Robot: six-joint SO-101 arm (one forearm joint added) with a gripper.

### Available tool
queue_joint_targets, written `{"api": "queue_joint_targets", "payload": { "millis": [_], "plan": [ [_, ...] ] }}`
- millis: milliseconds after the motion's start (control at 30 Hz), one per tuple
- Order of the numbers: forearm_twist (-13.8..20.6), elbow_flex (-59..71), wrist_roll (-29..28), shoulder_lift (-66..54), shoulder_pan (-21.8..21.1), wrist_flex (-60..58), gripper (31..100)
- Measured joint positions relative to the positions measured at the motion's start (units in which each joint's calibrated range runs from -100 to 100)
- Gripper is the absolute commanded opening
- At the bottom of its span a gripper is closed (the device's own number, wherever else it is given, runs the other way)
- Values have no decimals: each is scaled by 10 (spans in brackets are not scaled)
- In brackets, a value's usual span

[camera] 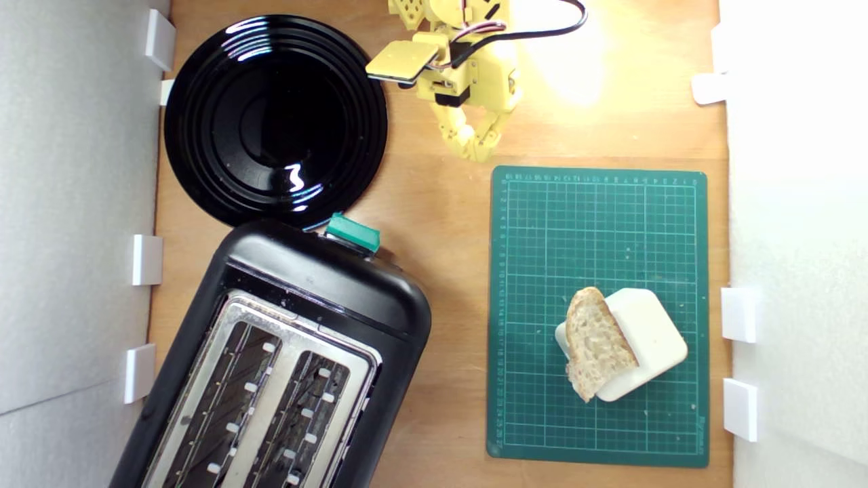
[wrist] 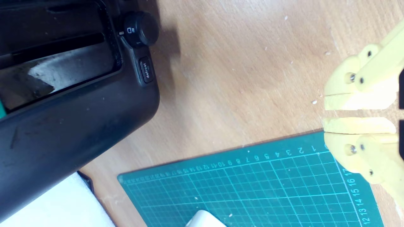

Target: Pick bread and place in toaster

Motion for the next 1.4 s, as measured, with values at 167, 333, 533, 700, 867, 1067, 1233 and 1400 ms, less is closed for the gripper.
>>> {"api": "queue_joint_targets", "payload": {
  "millis": [167, 333, 533, 700, 867, 1067, 1233, 1400],
  "plan": [
    [1, 0, 0, 0, 21, 0, 490],
    [0, 0, 0, 0, 20, 0, 490],
    [0, 0, 0, 0, 20, 0, 490],
    [0, 0, 0, 0, 20, 0, 490],
    [0, 0, 0, 0, 20, 0, 490],
    [0, 0, 0, 0, 20, 0, 490],
    [0, 0, 0, 0, 20, 0, 490],
    [0, 0, 0, 0, 20, 0, 490]
  ]
}}
